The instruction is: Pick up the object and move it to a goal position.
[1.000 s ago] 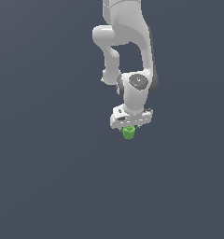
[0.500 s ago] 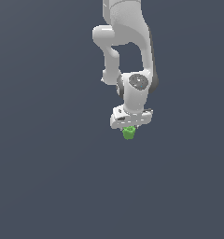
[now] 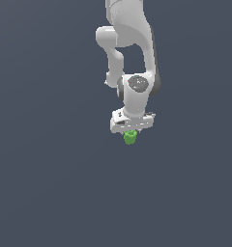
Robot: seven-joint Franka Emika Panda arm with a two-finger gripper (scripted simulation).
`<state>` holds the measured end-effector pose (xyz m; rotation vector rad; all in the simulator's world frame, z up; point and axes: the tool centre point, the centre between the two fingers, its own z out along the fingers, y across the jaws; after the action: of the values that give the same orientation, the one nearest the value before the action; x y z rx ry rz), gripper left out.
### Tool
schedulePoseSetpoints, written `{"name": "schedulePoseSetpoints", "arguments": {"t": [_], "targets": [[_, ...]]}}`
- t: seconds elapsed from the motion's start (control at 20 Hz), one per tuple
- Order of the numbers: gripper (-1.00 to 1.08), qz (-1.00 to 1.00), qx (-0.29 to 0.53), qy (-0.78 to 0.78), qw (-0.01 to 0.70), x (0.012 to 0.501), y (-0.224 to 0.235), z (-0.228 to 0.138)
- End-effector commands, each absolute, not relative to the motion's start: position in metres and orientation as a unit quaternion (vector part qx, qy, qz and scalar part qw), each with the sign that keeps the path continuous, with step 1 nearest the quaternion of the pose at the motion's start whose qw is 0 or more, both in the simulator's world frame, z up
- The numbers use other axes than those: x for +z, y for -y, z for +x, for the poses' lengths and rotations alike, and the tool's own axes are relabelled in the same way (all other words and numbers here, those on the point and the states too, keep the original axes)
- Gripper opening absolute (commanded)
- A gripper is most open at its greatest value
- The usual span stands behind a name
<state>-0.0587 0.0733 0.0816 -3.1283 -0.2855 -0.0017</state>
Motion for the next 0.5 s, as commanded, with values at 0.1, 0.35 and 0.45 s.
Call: {"name": "schedulePoseSetpoints", "arguments": {"t": [0.1, 0.35, 0.45], "targets": [[-1.0, -0.996, -0.001, 0.09, 0.0, 0.089, -0.045, -0.054], [-1.0, -0.996, -0.001, 0.09, 0.0, 0.101, 0.004, -0.046], [-1.0, -0.996, -0.001, 0.09, 0.0, 0.107, 0.027, -0.043]]}}
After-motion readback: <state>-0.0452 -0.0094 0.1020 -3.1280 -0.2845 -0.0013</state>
